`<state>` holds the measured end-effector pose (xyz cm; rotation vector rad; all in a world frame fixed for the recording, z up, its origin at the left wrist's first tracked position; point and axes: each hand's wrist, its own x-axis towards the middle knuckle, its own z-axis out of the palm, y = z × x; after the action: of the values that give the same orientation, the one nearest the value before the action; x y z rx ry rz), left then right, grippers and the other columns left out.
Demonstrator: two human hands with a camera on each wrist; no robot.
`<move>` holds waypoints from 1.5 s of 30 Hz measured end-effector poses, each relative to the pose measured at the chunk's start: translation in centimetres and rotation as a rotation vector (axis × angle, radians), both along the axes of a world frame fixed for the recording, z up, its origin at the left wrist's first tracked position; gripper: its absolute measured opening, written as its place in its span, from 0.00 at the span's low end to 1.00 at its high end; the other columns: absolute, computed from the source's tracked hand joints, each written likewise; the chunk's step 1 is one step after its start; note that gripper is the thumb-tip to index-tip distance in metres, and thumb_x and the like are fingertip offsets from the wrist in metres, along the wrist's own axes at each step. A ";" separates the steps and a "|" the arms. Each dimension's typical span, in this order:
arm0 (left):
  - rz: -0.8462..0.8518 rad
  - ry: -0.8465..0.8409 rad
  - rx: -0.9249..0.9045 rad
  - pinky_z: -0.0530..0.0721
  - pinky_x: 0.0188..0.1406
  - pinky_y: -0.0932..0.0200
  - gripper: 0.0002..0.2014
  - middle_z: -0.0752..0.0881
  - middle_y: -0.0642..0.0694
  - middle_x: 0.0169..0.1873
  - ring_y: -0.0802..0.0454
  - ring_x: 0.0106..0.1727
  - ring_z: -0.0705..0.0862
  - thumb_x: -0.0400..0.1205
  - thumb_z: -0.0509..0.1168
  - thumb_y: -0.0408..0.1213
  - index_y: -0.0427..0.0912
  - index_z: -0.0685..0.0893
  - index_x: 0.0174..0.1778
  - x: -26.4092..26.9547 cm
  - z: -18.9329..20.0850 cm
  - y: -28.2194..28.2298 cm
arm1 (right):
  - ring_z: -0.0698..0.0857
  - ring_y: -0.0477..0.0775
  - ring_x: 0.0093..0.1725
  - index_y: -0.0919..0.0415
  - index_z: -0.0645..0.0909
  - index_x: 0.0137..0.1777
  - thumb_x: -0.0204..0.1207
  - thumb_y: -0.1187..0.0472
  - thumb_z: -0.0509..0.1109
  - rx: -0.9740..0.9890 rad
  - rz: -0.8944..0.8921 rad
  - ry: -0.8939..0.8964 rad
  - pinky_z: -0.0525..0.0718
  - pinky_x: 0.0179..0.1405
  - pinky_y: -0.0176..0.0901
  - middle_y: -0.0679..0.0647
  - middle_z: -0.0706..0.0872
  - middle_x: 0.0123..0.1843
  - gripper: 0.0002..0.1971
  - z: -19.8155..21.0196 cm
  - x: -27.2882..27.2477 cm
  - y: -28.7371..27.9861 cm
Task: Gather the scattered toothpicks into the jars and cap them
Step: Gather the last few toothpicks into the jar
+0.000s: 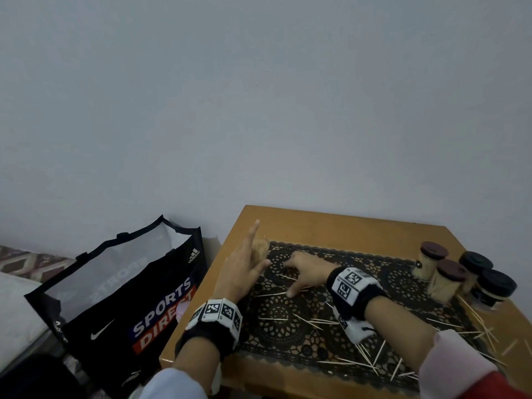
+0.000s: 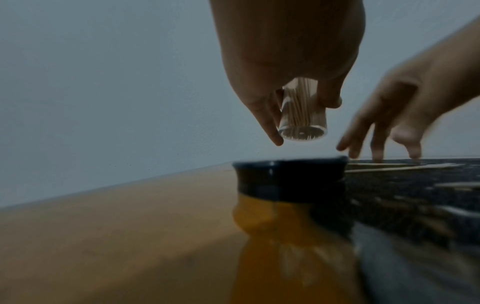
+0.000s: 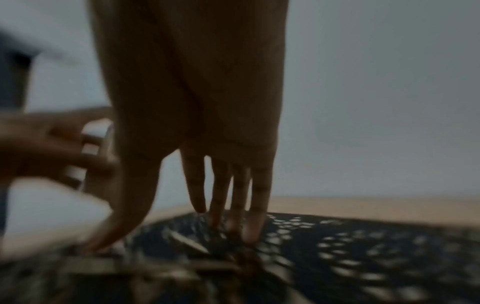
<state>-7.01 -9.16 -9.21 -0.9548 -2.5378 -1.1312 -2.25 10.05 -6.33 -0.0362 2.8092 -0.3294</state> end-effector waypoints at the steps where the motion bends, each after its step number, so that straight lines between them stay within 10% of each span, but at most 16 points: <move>1: -0.009 0.017 -0.015 0.76 0.38 0.66 0.44 0.76 0.50 0.34 0.61 0.35 0.76 0.81 0.69 0.51 0.58 0.48 0.86 0.1 0.1 0.0 | 0.71 0.60 0.74 0.63 0.69 0.79 0.71 0.47 0.78 0.074 0.040 -0.004 0.72 0.69 0.48 0.58 0.71 0.74 0.40 -0.3 0.2 -0.1; 12: -0.013 -0.007 -0.046 0.73 0.43 0.66 0.28 0.84 0.50 0.55 0.60 0.43 0.78 0.81 0.70 0.48 0.55 0.68 0.75 0.1 0.3 0.3 | 0.86 0.50 0.40 0.62 0.90 0.41 0.72 0.66 0.76 0.068 0.113 0.174 0.87 0.45 0.46 0.53 0.91 0.43 0.02 -0.1 1.0 -0.9; 19: 0.000 0.000 -0.057 0.73 0.45 0.64 0.30 0.83 0.53 0.55 0.58 0.46 0.80 0.80 0.71 0.48 0.56 0.66 0.77 0.5 0.6 0.1 | 0.76 0.53 0.35 0.56 0.72 0.32 0.77 0.65 0.66 0.249 0.142 -0.056 0.73 0.32 0.45 0.50 0.76 0.34 0.12 0.6 1.0 -1.7; 26: -0.001 -0.013 -0.057 0.71 0.40 0.66 0.30 0.79 0.54 0.44 0.63 0.37 0.75 0.81 0.70 0.48 0.55 0.66 0.77 0.6 0.7 0.1 | 0.84 0.52 0.51 0.59 0.85 0.53 0.75 0.64 0.73 0.152 0.136 0.109 0.75 0.42 0.42 0.52 0.88 0.53 0.07 0.6 1.8 -1.0; 35: 0.008 -0.015 -0.056 0.69 0.36 0.66 0.34 0.77 0.55 0.38 0.64 0.35 0.75 0.80 0.71 0.48 0.53 0.64 0.80 0.7 0.8 0.1 | 0.81 0.55 0.39 0.53 0.79 0.38 0.77 0.64 0.62 0.282 0.145 0.176 0.72 0.30 0.42 0.48 0.82 0.38 0.09 0.2 2.6 -1.2; 41: -0.009 -0.037 -0.061 0.73 0.44 0.63 0.32 0.85 0.46 0.53 0.59 0.41 0.77 0.80 0.71 0.49 0.52 0.64 0.79 0.7 0.8 0.1 | 0.85 0.49 0.47 0.53 0.84 0.43 0.78 0.62 0.70 -0.158 -0.061 0.299 0.82 0.45 0.43 0.46 0.86 0.45 0.04 1.5 1.4 -0.3; 45: -0.020 -0.062 -0.050 0.76 0.53 0.61 0.29 0.85 0.46 0.60 0.56 0.51 0.81 0.80 0.71 0.47 0.54 0.67 0.75 0.7 0.8 0.2 | 0.83 0.46 0.33 0.62 0.83 0.58 0.79 0.71 0.67 -0.720 -0.240 0.503 0.83 0.30 0.32 0.50 0.85 0.45 0.11 3.4 0.2 -2.0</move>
<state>-6.30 -8.95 -8.44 -0.9735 -2.6226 -1.1249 -2.02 8.06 -2.92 0.0693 2.9909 -1.5614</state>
